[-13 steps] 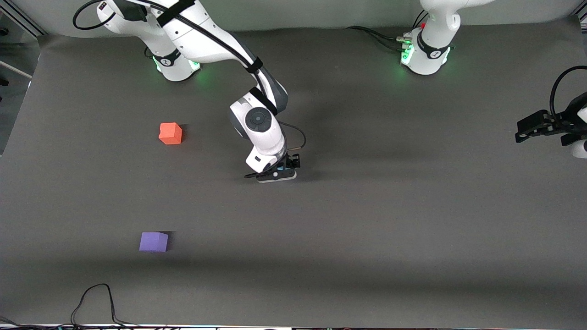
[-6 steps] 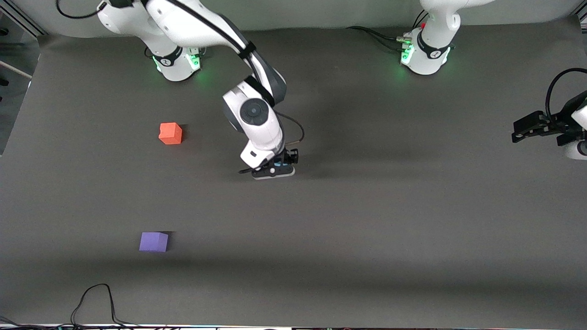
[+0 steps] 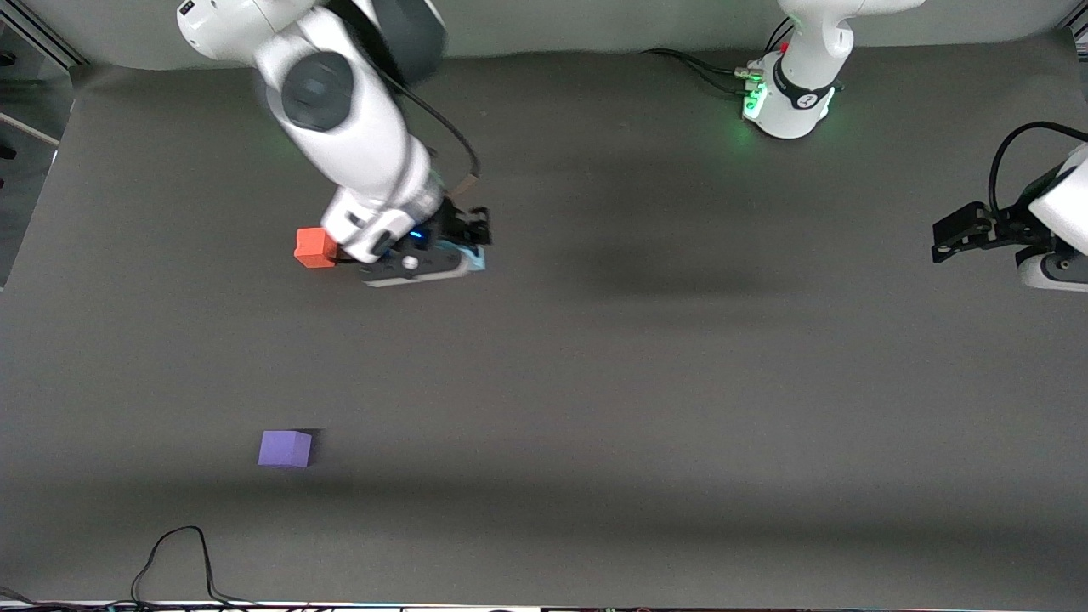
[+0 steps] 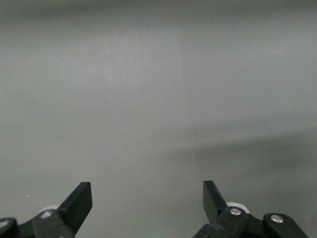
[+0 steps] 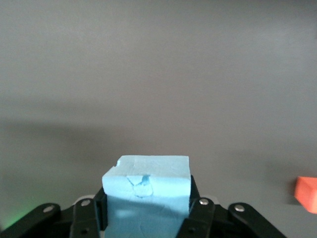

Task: Place blue block between orange and purple blocks
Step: 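Lift the blue block with the right gripper past the orange block, then lower the blue block between the orange and purple blocks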

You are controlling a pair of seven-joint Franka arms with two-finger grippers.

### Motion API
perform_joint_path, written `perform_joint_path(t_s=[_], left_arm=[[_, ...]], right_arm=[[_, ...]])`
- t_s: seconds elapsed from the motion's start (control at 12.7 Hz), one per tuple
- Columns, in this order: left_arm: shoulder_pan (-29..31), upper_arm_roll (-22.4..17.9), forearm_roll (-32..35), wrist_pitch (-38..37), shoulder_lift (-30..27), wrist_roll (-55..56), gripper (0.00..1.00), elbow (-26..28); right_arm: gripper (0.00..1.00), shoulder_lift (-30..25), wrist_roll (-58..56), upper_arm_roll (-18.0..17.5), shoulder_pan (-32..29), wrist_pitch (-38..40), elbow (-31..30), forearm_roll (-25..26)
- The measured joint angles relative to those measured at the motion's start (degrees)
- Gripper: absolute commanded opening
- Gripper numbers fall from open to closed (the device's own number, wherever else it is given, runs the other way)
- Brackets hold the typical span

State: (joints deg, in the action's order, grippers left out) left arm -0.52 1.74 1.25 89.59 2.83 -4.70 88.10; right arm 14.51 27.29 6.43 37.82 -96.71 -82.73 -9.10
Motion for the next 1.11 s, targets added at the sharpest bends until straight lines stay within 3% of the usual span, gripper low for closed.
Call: perform_joint_path(t_s=[0.16,0.32,0.79,0.95,1.11], left_arm=[[-0.9,-1.2,0.0,0.0,-0.8,0.0,1.0,0.6],[-0.9,-1.5,0.0,0.0,-1.0,0.0,1.0,0.7],[-0.9,-1.6,-0.1,-0.1,-1.2,0.0,1.0,0.7],[-0.9,-1.6,-0.1,-0.1,-1.2,0.0,1.0,0.7],[-1.0,-1.6,-0.1,-0.1,-1.2,0.0,1.0,0.7]], right_arm=[[0.35,-1.7,-5.3,0.2,-3.9,5.6,1.9,-0.1],[0.35,-3.6,-13.7,3.6,-6.4,10.4,1.7,-0.1],[0.35,-9.1,-39.1,24.7,-7.5,12.2,-7.1,-0.1],[0.35,-9.4,-41.2,27.7,-7.5,11.1,-9.8,-0.1],[0.35,-9.5,-41.4,27.9,-7.4,6.2,-14.0,-0.1]])
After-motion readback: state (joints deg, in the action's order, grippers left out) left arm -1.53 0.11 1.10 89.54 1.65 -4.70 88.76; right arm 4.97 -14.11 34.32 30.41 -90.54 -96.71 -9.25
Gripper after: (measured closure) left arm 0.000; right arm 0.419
